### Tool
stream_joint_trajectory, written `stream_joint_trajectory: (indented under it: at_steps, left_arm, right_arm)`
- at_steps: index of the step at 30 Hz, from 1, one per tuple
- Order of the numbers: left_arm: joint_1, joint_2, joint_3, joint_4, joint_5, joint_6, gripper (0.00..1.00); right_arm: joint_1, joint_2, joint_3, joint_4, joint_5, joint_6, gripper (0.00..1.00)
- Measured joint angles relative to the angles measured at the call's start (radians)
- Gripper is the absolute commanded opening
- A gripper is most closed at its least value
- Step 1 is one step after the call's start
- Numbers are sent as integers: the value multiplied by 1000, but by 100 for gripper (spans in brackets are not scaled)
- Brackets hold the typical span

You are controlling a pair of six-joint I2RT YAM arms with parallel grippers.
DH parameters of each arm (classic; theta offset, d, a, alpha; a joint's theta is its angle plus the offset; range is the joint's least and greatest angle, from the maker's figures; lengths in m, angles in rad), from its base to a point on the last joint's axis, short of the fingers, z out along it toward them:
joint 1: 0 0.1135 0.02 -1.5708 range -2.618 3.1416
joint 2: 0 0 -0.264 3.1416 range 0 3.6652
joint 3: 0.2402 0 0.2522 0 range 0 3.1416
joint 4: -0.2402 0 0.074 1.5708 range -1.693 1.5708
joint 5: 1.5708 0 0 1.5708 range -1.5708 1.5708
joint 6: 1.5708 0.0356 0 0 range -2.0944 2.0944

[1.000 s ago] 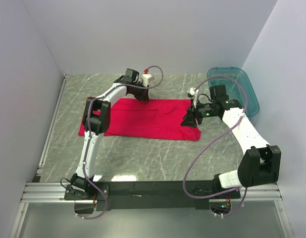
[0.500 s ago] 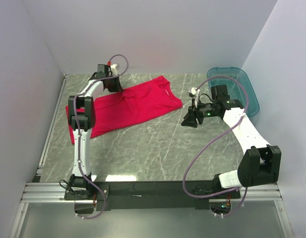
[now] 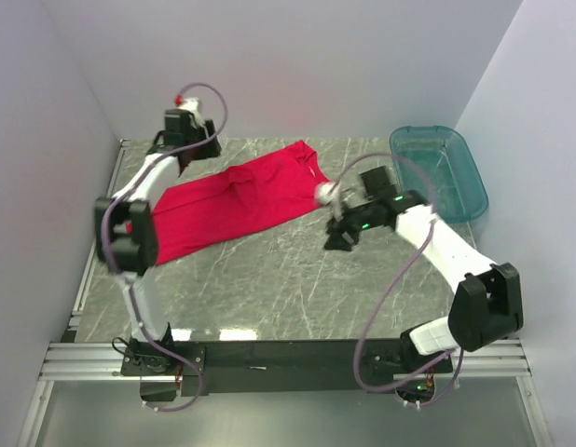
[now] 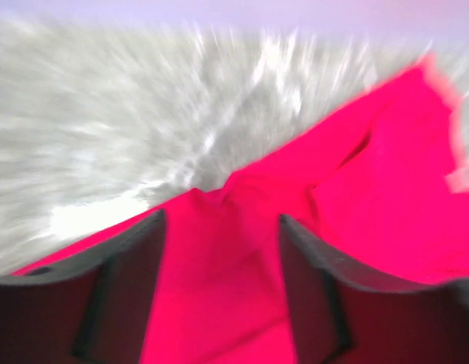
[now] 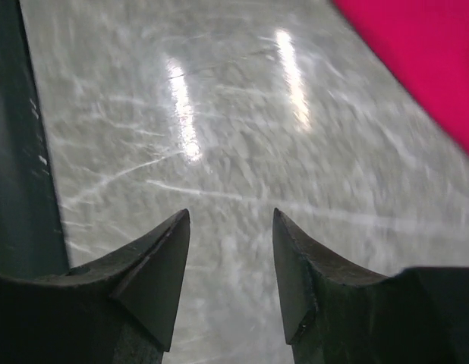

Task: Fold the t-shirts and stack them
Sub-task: Fold the tshirt

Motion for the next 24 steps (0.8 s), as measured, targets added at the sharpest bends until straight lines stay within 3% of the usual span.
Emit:
stream_joint_trajectory:
  at_steps: [2, 7, 12, 18, 24]
  left_arm:
    - [2, -159, -111, 49, -56, -18, 80]
    - [47, -668, -413, 115, -178, -132, 89]
    - [224, -1104, -689, 59, -280, -243, 97]
    - [255, -1427, -876, -116, -339, -286, 99]
    - [255, -1528, -866, -213, -409, -274, 98]
  right_arm:
    - [140, 5, -18, 39, 79, -56, 56]
    - [515, 117, -56, 232, 359, -163, 57]
    - [746, 433, 117, 436, 624, -174, 57]
    - [906, 769, 444, 622, 852, -139, 57]
    - [967, 945, 635, 697, 966, -110, 59]
